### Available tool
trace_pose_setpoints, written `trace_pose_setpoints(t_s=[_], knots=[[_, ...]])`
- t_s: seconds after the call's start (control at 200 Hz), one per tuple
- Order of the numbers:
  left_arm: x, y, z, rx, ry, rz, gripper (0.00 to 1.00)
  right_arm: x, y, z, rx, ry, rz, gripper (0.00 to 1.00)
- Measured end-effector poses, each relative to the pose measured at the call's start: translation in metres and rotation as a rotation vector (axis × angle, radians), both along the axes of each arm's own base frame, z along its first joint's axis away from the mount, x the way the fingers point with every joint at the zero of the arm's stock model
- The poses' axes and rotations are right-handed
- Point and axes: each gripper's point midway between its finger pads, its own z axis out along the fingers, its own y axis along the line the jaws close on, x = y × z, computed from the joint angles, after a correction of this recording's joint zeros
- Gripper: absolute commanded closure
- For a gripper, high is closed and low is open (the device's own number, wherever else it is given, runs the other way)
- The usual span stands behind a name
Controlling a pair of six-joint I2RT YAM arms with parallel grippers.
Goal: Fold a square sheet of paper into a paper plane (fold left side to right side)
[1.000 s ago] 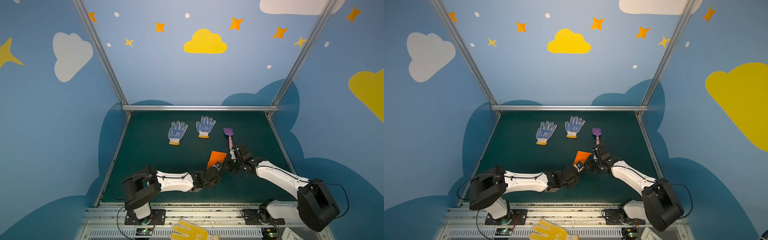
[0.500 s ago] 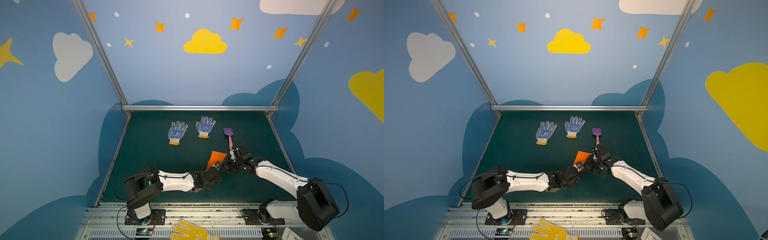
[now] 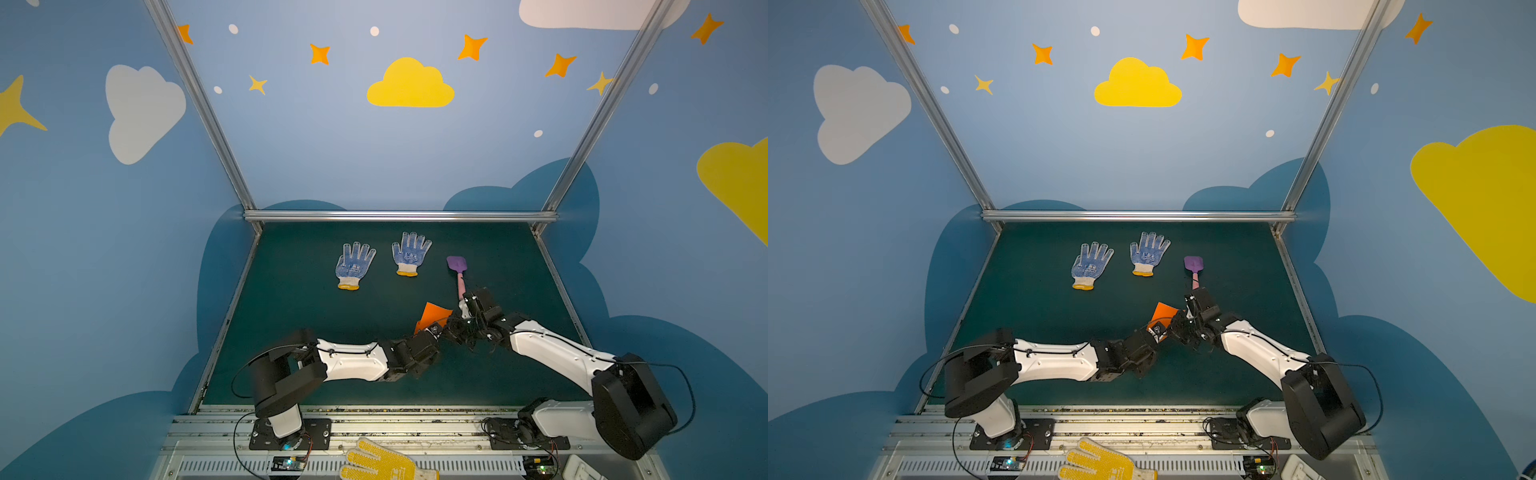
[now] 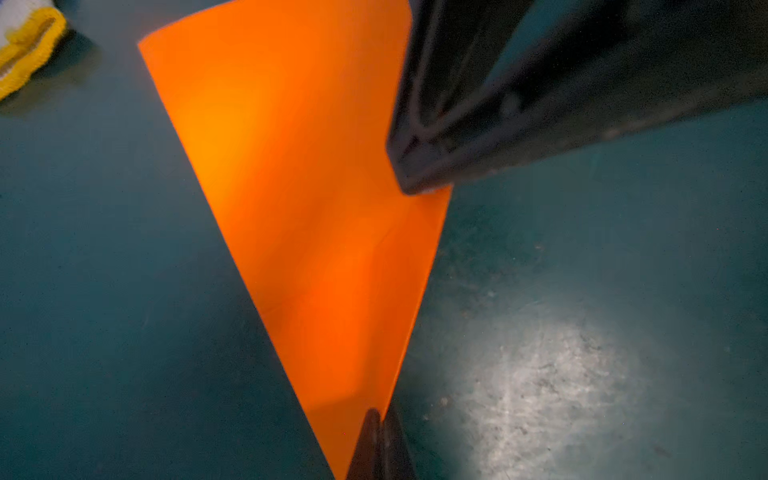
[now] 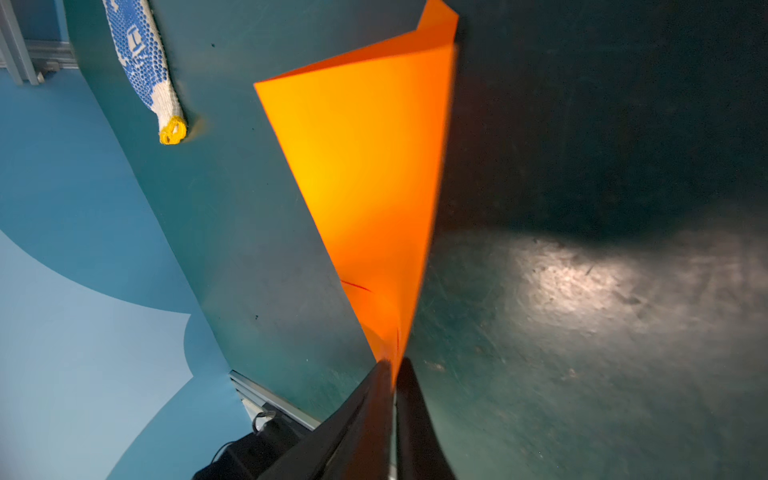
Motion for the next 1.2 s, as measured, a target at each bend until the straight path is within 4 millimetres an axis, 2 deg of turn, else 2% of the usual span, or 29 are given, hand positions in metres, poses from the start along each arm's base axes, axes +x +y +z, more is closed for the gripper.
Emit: trace_pose_setpoints(t_s=[0.13,0.385,0.511,0.666,0.831,0.906,1.201], knots=[[0.002,0.0,-0.002,-0.047,0.078,0.01,0.96,0.006,-0.004,0.007,0.015,-0.018,0.003,0.55],[0.003,-0.002,0.009,-0.19,0.234,0.042,0.96,0.015,-0.025,0.045,0.068,-0.125,-0.047,0.52],[0.006,-0.002,0.018,-0.273,0.301,0.073,0.97,0.014,-0.027,0.051,0.077,-0.152,-0.032,0.52],[0.014,0.003,0.021,-0.367,0.396,0.122,0.96,0.009,-0.023,0.039,0.065,-0.136,0.036,0.52],[0.013,0.003,0.023,-0.426,0.472,0.132,0.96,-0.009,-0.027,0.001,0.02,-0.055,0.097,0.53],[0.011,-0.001,0.022,-0.445,0.502,0.122,0.96,-0.014,-0.029,-0.009,0.004,-0.033,0.115,0.53],[0.007,-0.001,0.0,-0.47,0.633,0.146,0.96,-0.019,-0.024,-0.019,-0.013,-0.042,0.176,0.56]])
